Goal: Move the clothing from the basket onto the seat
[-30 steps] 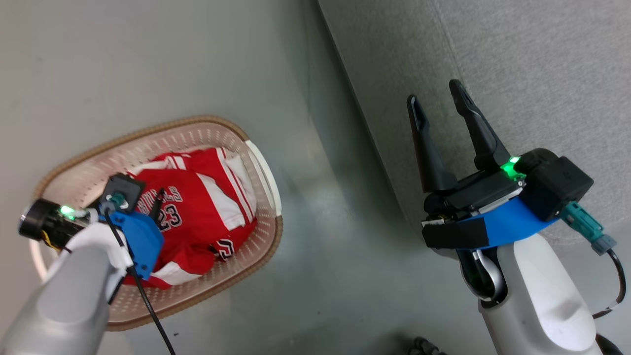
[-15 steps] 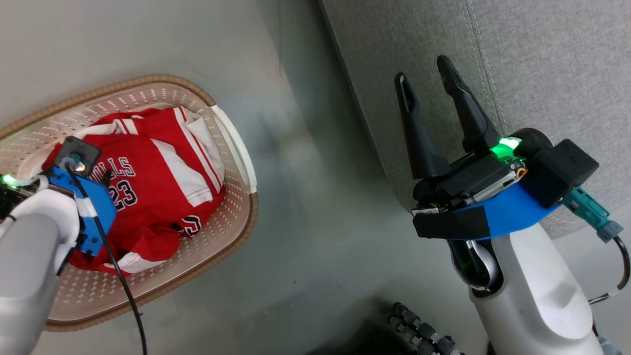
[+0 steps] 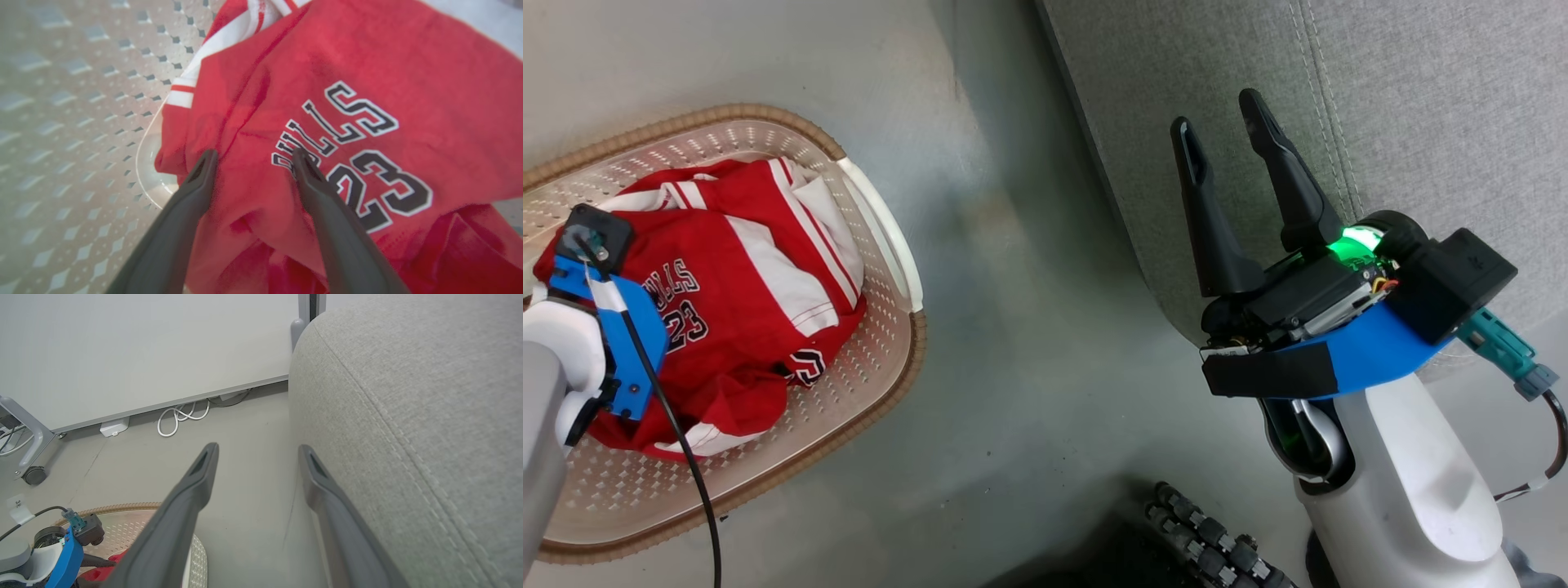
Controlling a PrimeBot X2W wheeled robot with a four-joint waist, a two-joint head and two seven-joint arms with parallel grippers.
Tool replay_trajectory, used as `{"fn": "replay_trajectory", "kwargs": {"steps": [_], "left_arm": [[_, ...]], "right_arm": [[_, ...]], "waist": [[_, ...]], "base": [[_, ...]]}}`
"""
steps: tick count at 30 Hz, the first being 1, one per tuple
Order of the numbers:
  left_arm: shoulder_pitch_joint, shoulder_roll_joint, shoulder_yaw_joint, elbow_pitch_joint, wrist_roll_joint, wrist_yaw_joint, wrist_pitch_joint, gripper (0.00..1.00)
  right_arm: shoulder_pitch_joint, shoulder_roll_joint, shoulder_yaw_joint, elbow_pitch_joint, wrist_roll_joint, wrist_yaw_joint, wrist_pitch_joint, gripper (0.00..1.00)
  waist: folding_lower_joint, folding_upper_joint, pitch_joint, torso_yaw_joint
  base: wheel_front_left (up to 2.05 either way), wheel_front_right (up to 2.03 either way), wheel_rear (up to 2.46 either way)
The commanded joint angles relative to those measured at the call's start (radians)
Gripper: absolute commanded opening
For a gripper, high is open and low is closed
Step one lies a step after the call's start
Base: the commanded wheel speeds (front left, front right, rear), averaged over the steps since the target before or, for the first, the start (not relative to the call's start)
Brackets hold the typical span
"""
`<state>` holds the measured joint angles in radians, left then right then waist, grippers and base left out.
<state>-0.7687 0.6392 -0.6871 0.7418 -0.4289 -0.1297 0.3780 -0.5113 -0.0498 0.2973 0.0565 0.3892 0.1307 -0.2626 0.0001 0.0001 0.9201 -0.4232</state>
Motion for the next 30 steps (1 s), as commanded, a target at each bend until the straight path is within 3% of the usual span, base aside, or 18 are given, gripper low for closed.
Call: {"fn": "replay_trajectory", "kwargs": {"steps": [1, 16, 17, 18, 19, 20, 30], "left_arm": [[0.008, 0.013, 0.008, -0.009, -0.013, 0.005, 0.021, 1.00], [0.065, -0.006, 0.009, -0.108, -0.055, 0.109, 0.151, 1.00], [0.066, -0.009, 0.009, -0.116, -0.057, 0.115, 0.161, 0.84], [0.067, -0.010, 0.009, -0.125, -0.058, 0.124, 0.170, 0.44], [0.068, -0.008, 0.007, -0.133, -0.060, 0.121, 0.174, 0.31], [0.066, -0.002, 0.007, -0.139, -0.060, 0.115, 0.169, 0.00], [0.059, 0.003, 0.006, -0.144, -0.079, 0.104, 0.180, 0.00]], "right_arm": [[-0.021, -0.001, 0.003, -0.005, 0.006, 0.000, -0.003, 1.00], [-0.028, -0.001, 0.007, 0.003, 0.003, 0.000, -0.003, 1.00], [-0.029, -0.001, 0.007, 0.003, 0.003, 0.000, -0.003, 1.00], [-0.029, -0.001, 0.007, 0.004, 0.002, 0.000, -0.003, 1.00], [-0.030, -0.001, 0.008, 0.003, 0.002, 0.000, -0.003, 1.00], [-0.030, -0.001, 0.009, 0.002, 0.002, 0.000, -0.003, 1.00], [-0.034, -0.001, 0.007, 0.002, -0.001, 0.000, -0.003, 1.00]], "waist": [[-0.0001, -0.0001, 0.008, -0.004], [-0.0001, -0.0001, 0.015, 0.010], [-0.0001, -0.0001, 0.015, 0.010], [-0.0001, -0.0001, 0.015, 0.011], [-0.0001, -0.0001, 0.015, 0.011], [-0.0001, -0.0001, 0.016, 0.010], [-0.0001, -0.0001, 0.015, 0.009]], "base": [[0.00, 0.00, 0.00], [0.00, 0.00, 0.00], [0.00, 0.00, 0.00], [0.00, 0.00, 0.00], [0.00, 0.00, 0.00], [0.00, 0.00, 0.00], [0.00, 0.00, 0.00]]}}
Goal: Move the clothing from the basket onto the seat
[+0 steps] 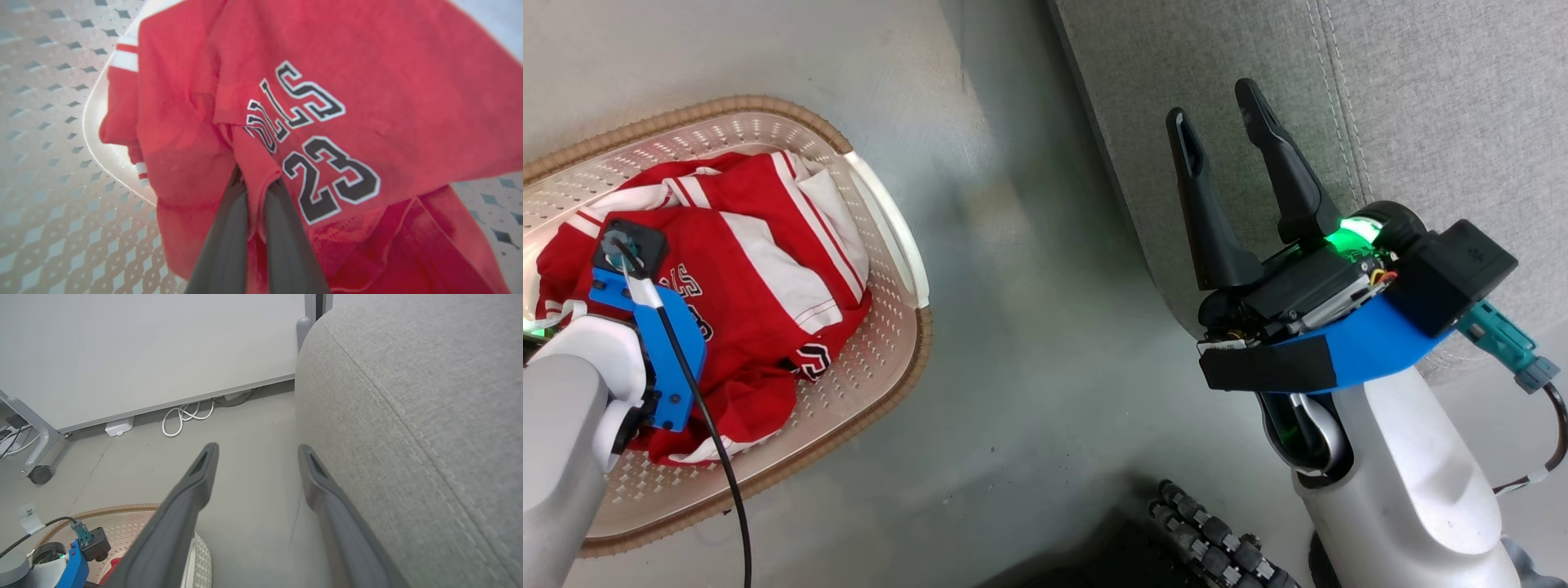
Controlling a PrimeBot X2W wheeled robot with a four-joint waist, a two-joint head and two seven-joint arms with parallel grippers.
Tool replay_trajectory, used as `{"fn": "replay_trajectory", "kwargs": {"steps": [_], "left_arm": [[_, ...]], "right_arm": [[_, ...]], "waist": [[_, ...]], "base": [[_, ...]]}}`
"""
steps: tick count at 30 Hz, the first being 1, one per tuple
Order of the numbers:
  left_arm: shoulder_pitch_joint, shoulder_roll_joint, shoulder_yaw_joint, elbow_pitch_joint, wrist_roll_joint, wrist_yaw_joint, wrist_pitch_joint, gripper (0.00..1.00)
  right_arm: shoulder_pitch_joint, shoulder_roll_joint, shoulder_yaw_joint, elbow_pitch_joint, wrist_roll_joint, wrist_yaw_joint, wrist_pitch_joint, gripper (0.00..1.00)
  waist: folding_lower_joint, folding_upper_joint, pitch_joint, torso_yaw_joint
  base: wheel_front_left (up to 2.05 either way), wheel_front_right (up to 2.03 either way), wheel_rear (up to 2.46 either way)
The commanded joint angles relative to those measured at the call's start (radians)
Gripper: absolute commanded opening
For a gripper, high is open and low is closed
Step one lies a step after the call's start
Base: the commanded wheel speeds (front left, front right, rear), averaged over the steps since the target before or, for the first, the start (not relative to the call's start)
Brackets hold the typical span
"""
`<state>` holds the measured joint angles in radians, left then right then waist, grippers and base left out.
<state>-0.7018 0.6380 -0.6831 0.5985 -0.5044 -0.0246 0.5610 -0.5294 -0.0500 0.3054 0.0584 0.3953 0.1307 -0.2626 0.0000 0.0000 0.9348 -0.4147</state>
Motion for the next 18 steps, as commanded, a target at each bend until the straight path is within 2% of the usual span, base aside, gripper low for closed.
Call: {"fn": "replay_trajectory", "kwargs": {"steps": [1, 12, 18], "left_arm": [[-0.010, 0.002, 0.001, 0.000, -0.004, -0.001, -0.007, 0.00], [-0.002, -0.027, -0.013, -0.010, -0.011, 0.007, -0.033, 0.00], [0.025, -0.046, -0.017, -0.018, -0.023, 0.014, -0.057, 0.00]], "right_arm": [[-0.016, -0.001, -0.002, 0.000, -0.008, 0.000, -0.003, 1.00], [-0.020, -0.001, -0.011, 0.007, -0.021, 0.000, -0.003, 1.00], [-0.018, -0.001, -0.015, 0.013, -0.040, 0.000, -0.003, 1.00]], "waist": [[0.0000, 0.0000, 0.000, 0.001], [0.0000, 0.0000, -0.019, 0.021], [0.0000, 0.0000, -0.070, 0.043]], "base": [[0.00, 0.00, 0.00], [0.00, 0.00, 0.00], [0.00, 0.00, 0.00]]}}
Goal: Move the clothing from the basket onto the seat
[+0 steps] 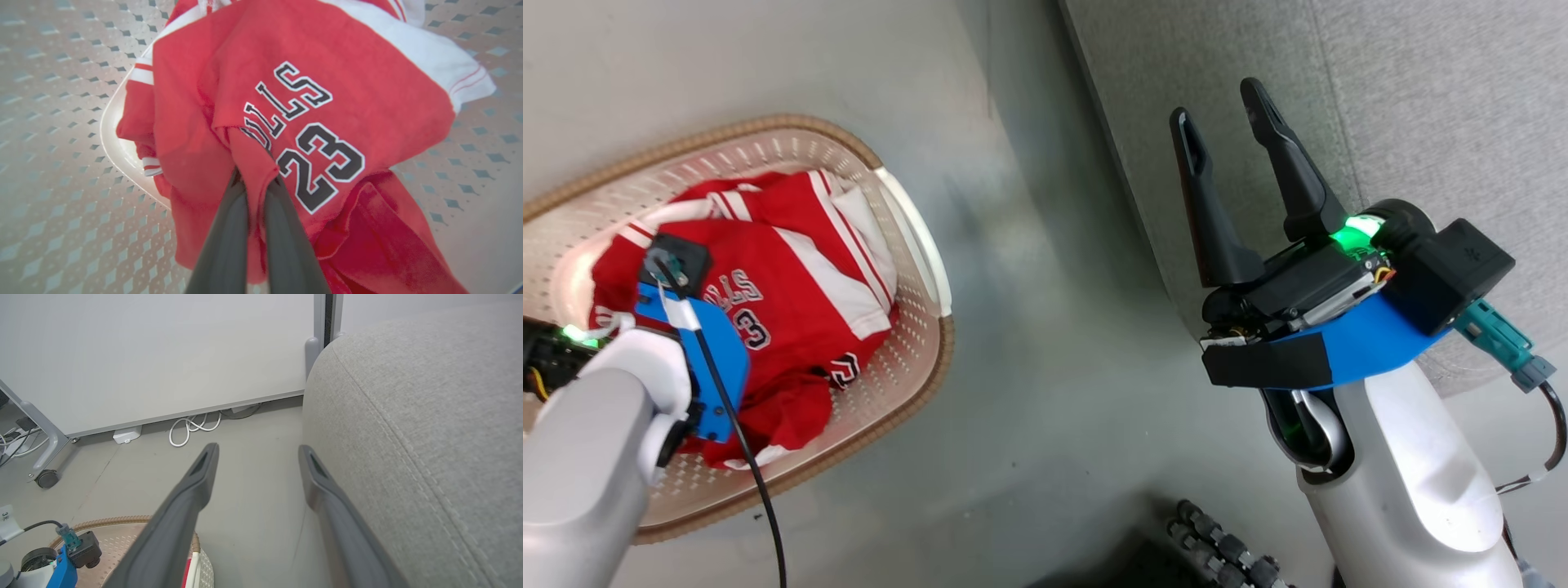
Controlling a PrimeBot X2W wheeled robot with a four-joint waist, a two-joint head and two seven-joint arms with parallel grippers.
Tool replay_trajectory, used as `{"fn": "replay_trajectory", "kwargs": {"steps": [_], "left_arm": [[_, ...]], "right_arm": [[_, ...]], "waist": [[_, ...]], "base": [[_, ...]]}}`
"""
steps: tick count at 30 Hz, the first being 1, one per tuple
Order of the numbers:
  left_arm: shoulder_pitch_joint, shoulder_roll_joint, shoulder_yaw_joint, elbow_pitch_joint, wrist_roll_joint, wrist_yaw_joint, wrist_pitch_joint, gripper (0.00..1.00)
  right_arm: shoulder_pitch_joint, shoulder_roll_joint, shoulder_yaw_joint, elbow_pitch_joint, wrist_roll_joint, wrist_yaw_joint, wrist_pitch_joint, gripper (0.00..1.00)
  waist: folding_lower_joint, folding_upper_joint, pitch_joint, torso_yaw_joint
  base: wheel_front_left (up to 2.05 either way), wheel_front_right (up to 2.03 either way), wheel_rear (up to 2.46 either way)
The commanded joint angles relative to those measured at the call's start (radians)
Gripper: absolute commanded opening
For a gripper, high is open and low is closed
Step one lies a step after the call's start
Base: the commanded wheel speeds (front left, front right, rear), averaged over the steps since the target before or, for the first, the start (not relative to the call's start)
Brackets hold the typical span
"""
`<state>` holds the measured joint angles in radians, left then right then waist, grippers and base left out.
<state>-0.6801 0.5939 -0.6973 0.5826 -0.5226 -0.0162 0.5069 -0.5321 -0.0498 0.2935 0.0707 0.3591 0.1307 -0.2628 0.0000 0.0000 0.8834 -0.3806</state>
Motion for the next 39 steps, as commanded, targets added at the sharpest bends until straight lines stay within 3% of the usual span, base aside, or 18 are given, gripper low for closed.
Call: {"fn": "replay_trajectory", "kwargs": {"steps": [1, 9, 27, 39], "left_arm": [[0.009, -0.008, -0.005, -0.001, -0.006, 0.005, -0.008, 0.00], [0.034, -0.090, -0.029, 0.000, -0.017, -0.002, -0.069, 0.00], [0.064, -0.320, -0.119, 0.209, -0.068, -0.107, -0.319, 0.00], [0.042, -0.409, -0.240, 0.214, -0.171, -0.114, -0.436, 0.00]], "right_arm": [[-0.012, -0.001, -0.006, 0.003, -0.010, 0.000, -0.003, 1.00], [0.033, -0.001, -0.042, 0.032, -0.069, 0.000, -0.003, 1.00], [0.199, -0.002, -0.117, 0.125, -0.188, 0.000, -0.003, 1.00], [0.305, -0.002, -0.140, 0.167, -0.223, 0.000, -0.003, 1.00]], "waist": [[0.0000, 0.0000, -0.033, 0.014], [0.0000, 0.0000, -0.186, 0.076], [0.0000, 0.0000, -0.555, 0.221], [0.0000, 0.0000, -0.740, 0.299]], "base": [[0.00, 0.00, 0.00], [0.00, 0.00, 0.00], [0.00, 0.00, 0.00], [0.00, 0.00, 0.00]]}}
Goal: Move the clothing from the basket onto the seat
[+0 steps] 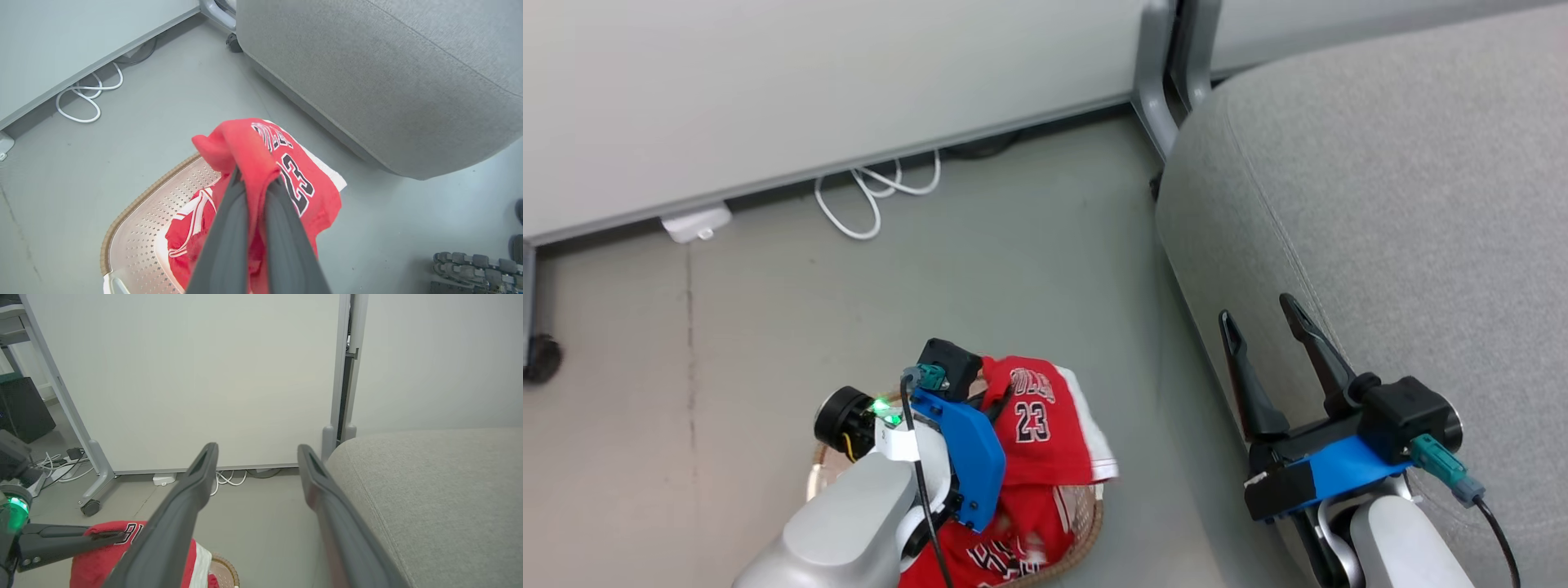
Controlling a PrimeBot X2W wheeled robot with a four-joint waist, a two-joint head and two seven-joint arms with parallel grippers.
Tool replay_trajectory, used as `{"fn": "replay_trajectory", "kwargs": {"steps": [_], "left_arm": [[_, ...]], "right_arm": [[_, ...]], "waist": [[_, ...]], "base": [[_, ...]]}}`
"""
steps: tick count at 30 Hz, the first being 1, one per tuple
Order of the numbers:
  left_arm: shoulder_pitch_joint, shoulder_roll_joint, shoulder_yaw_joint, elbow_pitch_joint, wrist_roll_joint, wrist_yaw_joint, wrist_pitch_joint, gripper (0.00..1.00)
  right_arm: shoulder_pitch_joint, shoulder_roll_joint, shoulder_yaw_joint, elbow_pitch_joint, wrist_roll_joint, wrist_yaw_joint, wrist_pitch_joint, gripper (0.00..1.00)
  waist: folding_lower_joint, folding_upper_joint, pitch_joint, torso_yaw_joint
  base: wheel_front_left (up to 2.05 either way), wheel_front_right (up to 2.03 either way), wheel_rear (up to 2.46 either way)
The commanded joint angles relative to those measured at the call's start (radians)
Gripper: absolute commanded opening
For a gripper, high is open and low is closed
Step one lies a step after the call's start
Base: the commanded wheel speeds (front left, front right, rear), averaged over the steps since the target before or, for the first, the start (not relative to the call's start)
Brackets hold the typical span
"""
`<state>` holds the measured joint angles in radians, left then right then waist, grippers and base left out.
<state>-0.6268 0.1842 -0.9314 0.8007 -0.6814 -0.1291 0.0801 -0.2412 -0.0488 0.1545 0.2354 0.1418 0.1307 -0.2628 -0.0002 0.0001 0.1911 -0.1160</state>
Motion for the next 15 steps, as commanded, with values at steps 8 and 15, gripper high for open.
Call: {"fn": "replay_trajectory", "kwargs": {"steps": [8, 15], "left_arm": [[-0.025, -0.027, -0.054, -0.032, -0.111, -0.001, -0.085, 0.00], [-0.061, -0.064, -0.089, -0.030, -0.161, -0.002, -0.111, 0.00]], "right_arm": [[0.053, -0.003, -0.007, 0.020, -0.019, 0.000, -0.002, 1.00], [0.085, -0.003, -0.003, 0.019, -0.026, 0.000, 0.011, 1.00]], "waist": [[0.0002, -0.0001, -0.130, 0.066], [0.0002, -0.0001, -0.180, 0.089]], "base": [[0.00, 0.00, 0.00], [0.00, 0.00, 0.00]]}}
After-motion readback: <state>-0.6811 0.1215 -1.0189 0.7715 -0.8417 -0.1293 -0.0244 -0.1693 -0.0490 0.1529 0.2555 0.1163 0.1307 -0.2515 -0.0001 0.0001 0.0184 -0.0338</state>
